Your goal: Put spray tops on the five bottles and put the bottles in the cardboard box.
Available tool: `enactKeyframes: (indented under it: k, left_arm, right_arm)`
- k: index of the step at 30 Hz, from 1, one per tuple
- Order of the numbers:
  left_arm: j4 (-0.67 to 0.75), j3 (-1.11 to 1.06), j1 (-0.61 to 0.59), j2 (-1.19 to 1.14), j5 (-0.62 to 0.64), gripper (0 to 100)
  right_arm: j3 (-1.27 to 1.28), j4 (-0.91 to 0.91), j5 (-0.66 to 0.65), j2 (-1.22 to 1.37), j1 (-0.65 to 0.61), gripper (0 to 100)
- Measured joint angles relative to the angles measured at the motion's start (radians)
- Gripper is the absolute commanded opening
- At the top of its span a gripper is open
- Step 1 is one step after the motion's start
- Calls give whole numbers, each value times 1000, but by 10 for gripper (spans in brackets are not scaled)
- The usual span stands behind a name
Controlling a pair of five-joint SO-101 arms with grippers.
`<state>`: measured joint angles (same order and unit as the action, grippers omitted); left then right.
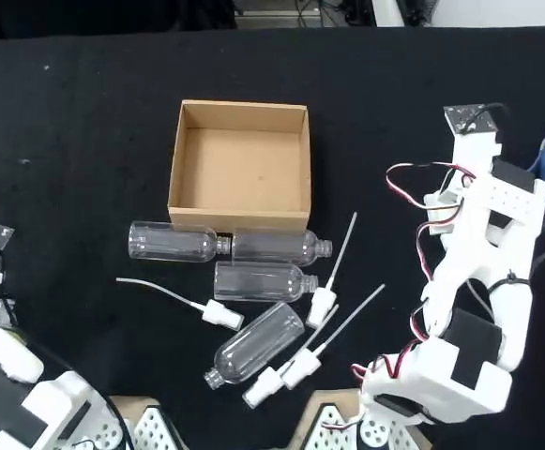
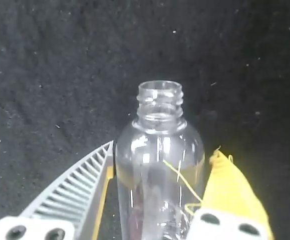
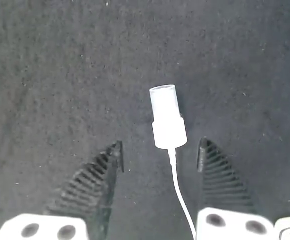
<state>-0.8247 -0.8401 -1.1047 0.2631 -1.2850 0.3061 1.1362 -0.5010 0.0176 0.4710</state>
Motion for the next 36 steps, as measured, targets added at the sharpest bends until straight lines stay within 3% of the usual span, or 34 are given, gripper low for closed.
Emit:
enactKeyframes:
  k: [3, 6, 8, 14, 19, 26, 36]
  left_arm:
    - [0, 0, 0, 0, -9, 151]
    - [0, 0, 9, 0, -11, 14]
    - [-9, 0, 17, 0, -11, 48]
    - [-107, 54, 21, 18, -2, 30]
    - [-218, 150, 25, 74, 109, 30]
    - [-265, 173, 132, 184, 359, 30]
    - [-272, 69, 222, 292, 433, 30]
  right_arm:
    - [0, 3, 0, 0, 0, 216]
    - [0, 3, 0, 0, 0, 216]
    - [0, 3, 0, 0, 0, 216]
    - [-11, 17, 0, 0, 0, 215]
    - [-92, 41, -2, 63, 0, 215]
    - [-325, 157, -38, 302, 0, 215]
    - [-838, 457, -241, 654, 0, 215]
